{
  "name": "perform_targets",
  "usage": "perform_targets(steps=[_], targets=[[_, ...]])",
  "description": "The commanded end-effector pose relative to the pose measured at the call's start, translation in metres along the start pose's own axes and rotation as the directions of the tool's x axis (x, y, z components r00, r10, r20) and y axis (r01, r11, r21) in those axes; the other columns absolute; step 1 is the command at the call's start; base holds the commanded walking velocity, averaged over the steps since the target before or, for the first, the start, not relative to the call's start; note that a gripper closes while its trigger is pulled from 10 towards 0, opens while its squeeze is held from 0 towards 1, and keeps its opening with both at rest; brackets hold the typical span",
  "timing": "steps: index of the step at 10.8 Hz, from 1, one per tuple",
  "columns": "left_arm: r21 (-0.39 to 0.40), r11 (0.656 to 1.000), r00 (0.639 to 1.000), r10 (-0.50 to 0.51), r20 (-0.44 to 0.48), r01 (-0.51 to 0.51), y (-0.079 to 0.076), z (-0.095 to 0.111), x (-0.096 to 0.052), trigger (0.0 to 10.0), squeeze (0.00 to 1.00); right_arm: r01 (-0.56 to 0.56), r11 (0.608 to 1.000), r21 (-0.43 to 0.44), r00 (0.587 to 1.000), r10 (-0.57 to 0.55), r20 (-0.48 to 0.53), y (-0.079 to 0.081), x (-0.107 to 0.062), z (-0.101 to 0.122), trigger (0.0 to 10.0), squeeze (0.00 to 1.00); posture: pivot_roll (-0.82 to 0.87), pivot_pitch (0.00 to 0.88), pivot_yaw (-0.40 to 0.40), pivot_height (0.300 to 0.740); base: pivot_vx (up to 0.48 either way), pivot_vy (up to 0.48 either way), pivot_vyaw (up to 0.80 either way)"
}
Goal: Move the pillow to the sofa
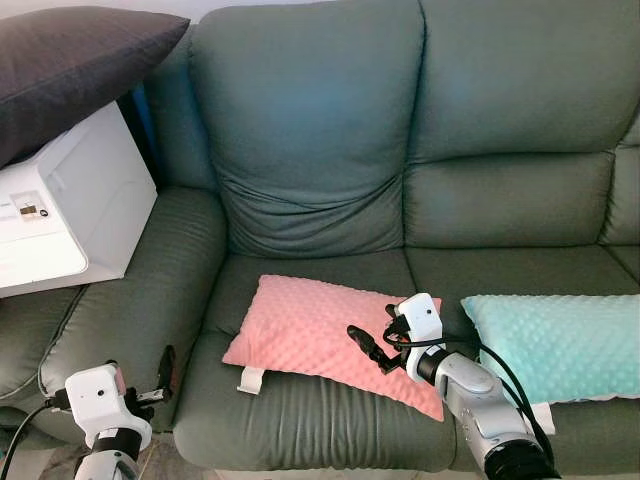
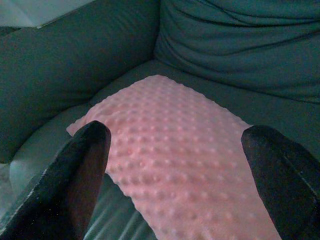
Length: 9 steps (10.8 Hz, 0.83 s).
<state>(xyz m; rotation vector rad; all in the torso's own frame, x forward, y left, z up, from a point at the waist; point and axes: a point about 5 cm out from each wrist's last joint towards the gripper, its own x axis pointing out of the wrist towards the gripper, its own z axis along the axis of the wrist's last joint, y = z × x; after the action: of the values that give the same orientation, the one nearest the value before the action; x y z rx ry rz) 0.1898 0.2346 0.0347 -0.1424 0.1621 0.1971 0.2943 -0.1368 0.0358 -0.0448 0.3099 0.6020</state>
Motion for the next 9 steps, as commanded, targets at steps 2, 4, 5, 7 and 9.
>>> perform_targets(steps=[2,4,5,7,9], targets=[[0.015,1.0,1.0,-0.003,-0.001,0.003,0.002,0.002,-0.001,10.0,1.0,-0.017,1.0,-0.003,1.0,0.017,0.003,0.003,0.001,0.002,10.0,1.0,-0.15,0.058,0.096,0.74,0.0,0.0,0.0],[0.015,1.0,1.0,-0.003,-0.001,0.003,0.002,0.002,-0.001,10.0,1.0,-0.017,1.0,-0.003,1.0,0.017,0.003,0.003,0.001,0.002,10.0,1.0,-0.15,0.058,0.096,0.74,0.0,0.0,0.0],[0.026,1.0,0.999,-0.013,-0.036,0.014,-0.01,0.004,0.014,10.0,1.0,0.118,0.973,0.197,0.947,-0.05,-0.317,-0.005,-0.026,-0.072,10.0,1.0,-0.17,0.09,0.11,0.74,0.0,0.0,0.0],[0.036,0.999,0.998,-0.021,-0.056,0.023,-0.015,0.003,0.02,10.0,1.0,0.102,0.975,0.196,0.946,-0.034,-0.323,-0.003,-0.026,-0.077,10.0,0.56,-0.17,0.091,0.111,0.74,0.0,0.0,0.0],[0.04,0.999,0.997,-0.022,-0.07,0.025,-0.018,0.002,0.021,10.0,1.0,0.046,0.986,0.16,0.958,0.002,-0.288,0.005,-0.014,-0.067,10.0,0.32,-0.17,0.092,0.112,0.74,0.0,0.0,0.0]])
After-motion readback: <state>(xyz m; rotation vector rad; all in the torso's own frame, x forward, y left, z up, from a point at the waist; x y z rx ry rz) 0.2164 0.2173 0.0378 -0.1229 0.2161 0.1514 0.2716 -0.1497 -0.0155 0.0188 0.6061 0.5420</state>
